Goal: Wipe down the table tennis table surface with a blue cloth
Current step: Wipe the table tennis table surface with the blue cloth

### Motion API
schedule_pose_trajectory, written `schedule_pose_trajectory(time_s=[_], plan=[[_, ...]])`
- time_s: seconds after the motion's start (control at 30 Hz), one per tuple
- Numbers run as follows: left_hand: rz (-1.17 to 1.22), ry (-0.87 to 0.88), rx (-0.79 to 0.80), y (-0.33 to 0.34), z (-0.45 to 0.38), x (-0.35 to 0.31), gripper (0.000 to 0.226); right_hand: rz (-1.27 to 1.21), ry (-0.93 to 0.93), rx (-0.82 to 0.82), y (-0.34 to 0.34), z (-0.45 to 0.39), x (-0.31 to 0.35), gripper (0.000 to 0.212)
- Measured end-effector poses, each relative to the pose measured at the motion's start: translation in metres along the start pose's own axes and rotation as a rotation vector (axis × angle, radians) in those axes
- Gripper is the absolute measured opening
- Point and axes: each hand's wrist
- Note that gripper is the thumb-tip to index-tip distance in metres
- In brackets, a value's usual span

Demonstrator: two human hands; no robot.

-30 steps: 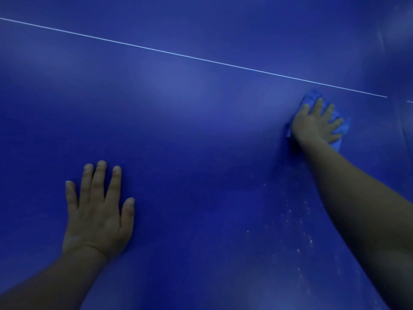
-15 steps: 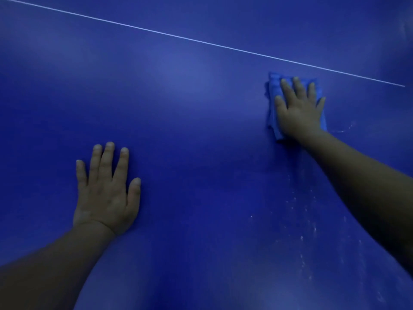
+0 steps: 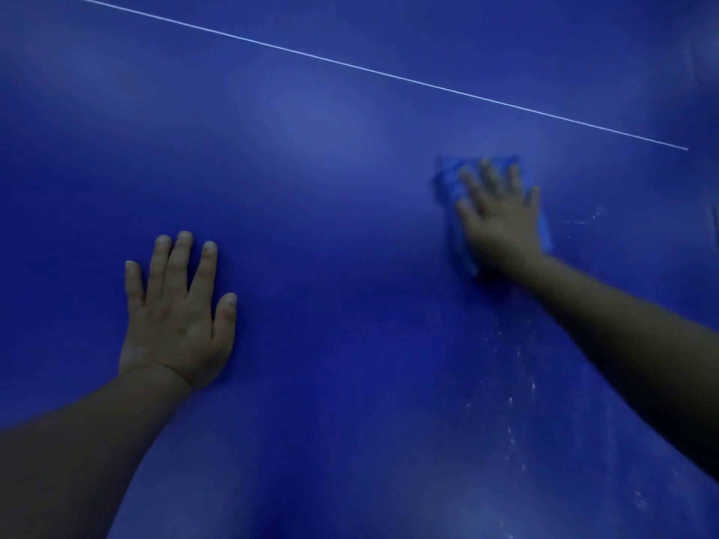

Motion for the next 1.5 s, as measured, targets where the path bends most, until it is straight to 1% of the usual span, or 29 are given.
schedule_pose_trajectory(time_s=[0.07, 0.13, 0.2, 0.3, 0.33, 0.37, 0.4, 0.43, 0.53, 0.57, 0.6, 0.67, 0.73, 0.8, 0.87, 0.9, 0.93, 0.97, 1.03, 1.1, 1.13, 1.17, 1.2, 1.23, 1.33, 1.37, 1.4, 1.43, 1.5], plan=[[-0.007, -0.004, -0.005, 0.0, 0.001, 0.001, 0.072, -0.119, 0.336, 0.021, -0.008, -0.025, -0.022, 0.062], [-0.008, 0.0, 0.001, 0.001, 0.0, 0.0, 0.073, -0.163, 0.422, 0.007, -0.009, -0.004, -0.01, 0.061], [-0.004, -0.001, 0.002, 0.0, 0.0, 0.001, 0.073, -0.091, 0.254, -0.033, 0.001, 0.049, 0.024, 0.062], [-0.014, -0.004, 0.005, 0.0, 0.0, 0.0, 0.072, -0.04, -0.347, -0.059, 0.015, 0.15, 0.071, 0.054], [-0.015, -0.002, 0.005, 0.0, 0.0, 0.0, 0.072, -0.016, -0.513, -0.048, 0.015, 0.159, 0.07, 0.051], [-0.015, -0.001, 0.004, 0.0, 0.0, -0.001, 0.072, -0.01, -0.603, -0.02, 0.012, 0.147, 0.064, 0.05], [-0.015, -0.003, 0.002, 0.0, 0.0, -0.001, 0.072, -0.002, -0.582, -0.038, 0.012, 0.123, 0.055, 0.051], [-0.014, -0.006, 0.002, 0.0, 0.0, -0.001, 0.072, 0.005, -0.475, -0.065, 0.011, 0.093, 0.048, 0.052], [-0.015, -0.004, 0.011, -0.001, 0.0, -0.001, 0.072, -0.049, -0.003, -0.052, 0.0, 0.005, 0.034, 0.059], [-0.014, -0.005, 0.012, -0.001, 0.0, -0.001, 0.073, -0.068, 0.07, -0.037, -0.004, -0.012, 0.041, 0.059], [-0.011, -0.006, 0.013, -0.001, 0.0, -0.001, 0.073, -0.072, 0.07, -0.041, -0.004, -0.018, 0.054, 0.058], [-0.005, -0.005, 0.009, -0.001, 0.0, -0.001, 0.073, -0.068, -0.156, -0.079, 0.002, 0.002, 0.088, 0.058], [-0.001, -0.002, 0.006, -0.001, 0.0, -0.001, 0.073, -0.057, -0.579, -0.112, 0.01, 0.065, 0.113, 0.054], [-0.002, -0.001, 0.003, 0.0, 0.0, 0.0, 0.073, -0.007, -1.006, 0.003, 0.01, 0.146, 0.114, 0.051], [0.003, 0.004, 0.0, 0.0, 0.001, 0.0, 0.073, 0.002, -1.227, 0.097, 0.006, 0.177, 0.085, 0.048], [0.002, 0.005, -0.004, 0.0, 0.001, 0.0, 0.073, 0.012, -1.227, 0.098, 0.004, 0.164, 0.069, 0.047], [-0.005, 0.004, -0.007, 0.0, 0.001, 0.0, 0.073, 0.044, -1.139, 0.045, 0.007, 0.139, 0.053, 0.047], [-0.015, 0.002, -0.005, 0.0, 0.0, 0.0, 0.073, 0.065, -0.96, -0.017, 0.012, 0.107, 0.039, 0.047], [-0.023, -0.002, 0.0, 0.0, -0.001, -0.001, 0.074, 0.048, -0.482, -0.089, 0.007, 0.042, 0.009, 0.053], [-0.014, -0.007, -0.001, 0.001, 0.0, -0.002, 0.074, -0.02, -0.028, -0.076, -0.005, 0.004, -0.011, 0.063], [-0.01, -0.009, -0.003, 0.001, 0.0, -0.002, 0.075, -0.048, 0.116, -0.062, -0.008, 0.004, -0.011, 0.068], [-0.01, -0.009, -0.004, 0.001, 0.001, -0.002, 0.075, -0.057, 0.15, -0.059, -0.006, 0.015, -0.002, 0.069], [-0.009, -0.007, -0.002, 0.001, 0.001, -0.002, 0.075, -0.041, 0.086, -0.085, -0.002, 0.038, 0.012, 0.068], [-0.01, -0.005, 0.001, 0.001, 0.001, -0.002, 0.076, -0.028, -0.075, -0.09, 0.002, 0.071, 0.029, 0.064], [-0.022, -0.013, -0.004, 0.0, 0.001, -0.002, 0.076, 0.01, -0.762, -0.019, 0.017, 0.193, 0.053, 0.051], [-0.026, -0.015, -0.007, 0.0, 0.001, -0.002, 0.077, 0.039, -0.913, 0.03, 0.015, 0.205, 0.046, 0.05], [-0.027, -0.015, -0.014, 0.001, 0.001, -0.003, 0.077, 0.061, -0.976, 0.042, 0.014, 0.197, 0.031, 0.05], [-0.027, -0.016, -0.022, 0.001, 0.001, -0.003, 0.077, 0.091, -0.922, -0.012, 0.015, 0.177, 0.017, 0.05], [-0.049, -0.017, -0.037, 0.002, 0.002, -0.004, 0.074, 0.079, -0.522, -0.115, 0.016, 0.125, -0.01, 0.053]])
Point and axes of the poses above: each hand's wrist, its own z-axis away from the middle knuckle, its own y-axis out of the palm, x = y × z, and after that the axes turned 2 degrees about z, right-handed
